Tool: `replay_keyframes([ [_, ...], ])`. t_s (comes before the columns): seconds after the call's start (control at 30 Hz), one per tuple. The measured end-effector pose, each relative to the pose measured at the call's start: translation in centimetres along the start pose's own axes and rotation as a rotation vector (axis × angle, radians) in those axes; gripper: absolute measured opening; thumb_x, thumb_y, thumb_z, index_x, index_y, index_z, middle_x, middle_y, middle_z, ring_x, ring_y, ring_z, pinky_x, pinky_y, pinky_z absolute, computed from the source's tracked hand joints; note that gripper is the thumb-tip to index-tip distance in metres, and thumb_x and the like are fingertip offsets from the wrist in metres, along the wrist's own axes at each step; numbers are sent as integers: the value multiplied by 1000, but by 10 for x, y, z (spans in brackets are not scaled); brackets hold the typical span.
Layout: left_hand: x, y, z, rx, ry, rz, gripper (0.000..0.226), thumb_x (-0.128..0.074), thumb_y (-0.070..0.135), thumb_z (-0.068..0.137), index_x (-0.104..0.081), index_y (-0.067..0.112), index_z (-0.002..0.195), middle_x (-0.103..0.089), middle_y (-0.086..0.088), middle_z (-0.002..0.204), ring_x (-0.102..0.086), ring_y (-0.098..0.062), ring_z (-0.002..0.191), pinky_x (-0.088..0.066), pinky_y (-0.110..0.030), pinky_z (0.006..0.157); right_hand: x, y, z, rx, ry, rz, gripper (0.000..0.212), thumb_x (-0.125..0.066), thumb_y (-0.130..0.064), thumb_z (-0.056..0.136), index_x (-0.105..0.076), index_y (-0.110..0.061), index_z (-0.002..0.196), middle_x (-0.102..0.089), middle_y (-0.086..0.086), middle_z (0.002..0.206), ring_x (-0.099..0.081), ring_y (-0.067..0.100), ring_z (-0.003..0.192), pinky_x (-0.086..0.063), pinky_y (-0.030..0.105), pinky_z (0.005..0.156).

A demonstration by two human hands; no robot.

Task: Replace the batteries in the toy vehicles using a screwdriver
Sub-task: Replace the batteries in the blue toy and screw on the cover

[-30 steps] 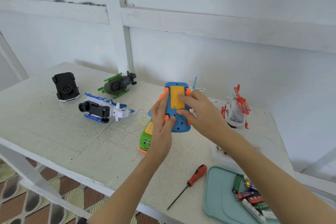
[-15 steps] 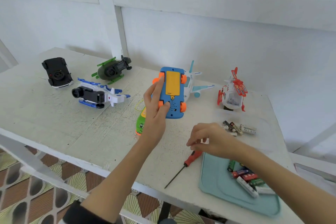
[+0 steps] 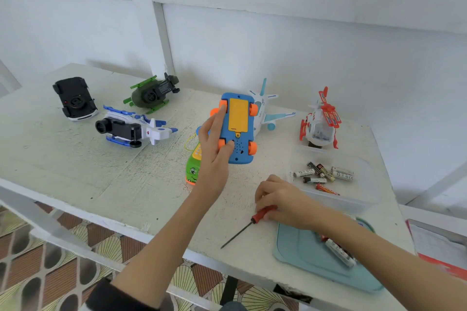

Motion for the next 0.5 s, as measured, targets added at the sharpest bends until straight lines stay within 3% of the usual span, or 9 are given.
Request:
replay_keyframes([
  [0.13,5,-2,2,-3,5,50,60,-38,14,85,-31,47,134,-26,2,137,-47,-12,120,-47,-9,84,30,-1,4,-87,-8,178,16,-70,-19,81,-72,-16,96,-61,-5,111,-43,15,103,-36,24,89],
  [0.27,8,0,8,-41,6,29,61,-39,12,87,-32,43,140,-24,-6,142,-52,-15,116,-52,-22,87,79,-2,2,-166,77,442,14,-72,-13,79,-72,-18,92,-68,-8,100,-59,11,97,-45,29,91],
  [0.33,7,1,10,-57,-14,-35,61,-39,11,90,-32,41,143,-25,-3,141,-59,-22,106,-56,-30,84,103,-5,-1,-204,145,587,13,-69,-6,81,-70,-12,92,-72,-1,93,-65,14,90,-52,29,86],
  [0.37,6,2,11,-54,-14,-31,61,-39,11,90,-31,42,143,-26,-1,139,-59,-20,106,-56,-27,84,114,-7,-2,-211,182,651,12,-68,-3,81,-68,-9,91,-72,3,90,-67,15,86,-54,27,81],
  [0.43,7,3,11,-44,4,29,63,-37,12,88,-29,47,140,-27,6,136,-51,-2,112,-51,-15,84,131,-11,-3,-205,255,748,10,-65,3,81,-64,-4,88,-72,8,82,-66,16,74,-52,22,68],
  [0.5,6,5,11,-42,12,36,64,-37,12,86,-29,48,138,-27,5,137,-48,-1,116,-50,-16,88,143,-9,-4,-222,337,782,13,-61,6,82,-63,-4,90,-70,7,73,-61,11,63,-47,19,58],
])
Point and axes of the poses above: each hand's wrist, its own z-axis towards the middle knuckle, its own x-axis out of the back of the hand, y = z × x, the point moved 9 cm from there along z, towards the middle knuckle
